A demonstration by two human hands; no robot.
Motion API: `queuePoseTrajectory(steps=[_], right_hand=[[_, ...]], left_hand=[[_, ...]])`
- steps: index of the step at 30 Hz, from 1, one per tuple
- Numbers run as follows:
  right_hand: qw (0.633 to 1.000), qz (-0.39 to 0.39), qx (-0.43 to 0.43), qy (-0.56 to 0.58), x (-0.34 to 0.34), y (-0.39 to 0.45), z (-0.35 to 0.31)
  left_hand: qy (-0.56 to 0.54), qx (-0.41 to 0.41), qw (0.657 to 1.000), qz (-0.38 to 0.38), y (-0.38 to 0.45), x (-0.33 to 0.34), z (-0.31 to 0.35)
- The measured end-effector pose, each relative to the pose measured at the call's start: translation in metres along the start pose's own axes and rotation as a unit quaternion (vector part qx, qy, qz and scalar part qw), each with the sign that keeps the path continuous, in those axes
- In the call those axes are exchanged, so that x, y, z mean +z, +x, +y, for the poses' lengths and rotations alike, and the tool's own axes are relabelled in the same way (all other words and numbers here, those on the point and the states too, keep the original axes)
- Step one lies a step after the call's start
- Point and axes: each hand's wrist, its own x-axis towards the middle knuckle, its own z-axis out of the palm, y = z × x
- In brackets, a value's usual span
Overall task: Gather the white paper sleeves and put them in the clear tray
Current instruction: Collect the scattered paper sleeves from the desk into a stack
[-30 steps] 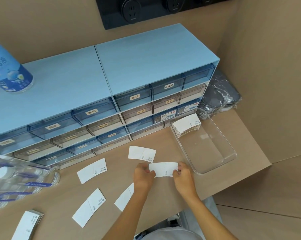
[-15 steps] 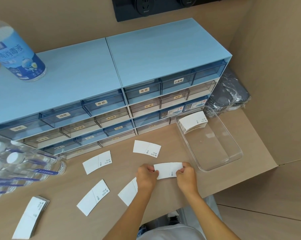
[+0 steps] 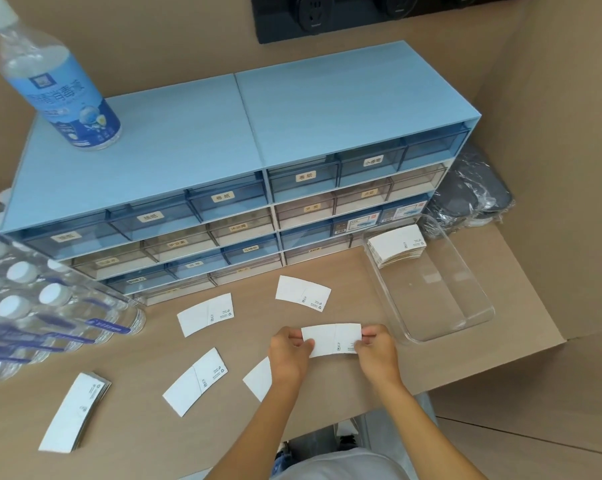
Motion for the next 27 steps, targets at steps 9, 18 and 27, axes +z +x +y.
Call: queuePoseTrajectory(steps=[9,18,27], right_hand=[[0.987,-0.12,-0.076,-0.073,0.043,-0.016,-0.018],[0.944,-0.182,-0.168,-0.217,0.096,-0.028,-0.044],[0.91,-0.125,-0.153,-0.364,0.097,-0.03,-0.042]], left_hand=[[-0.051,-0.038,0.994,0.086,-0.007,-0.057,-0.035],[-0.064,-0.105,0.98,0.157,-0.011,-0.102,-0.058],[-0.007,-0.115,0.984,0.136,-0.015,-0.091,-0.057]])
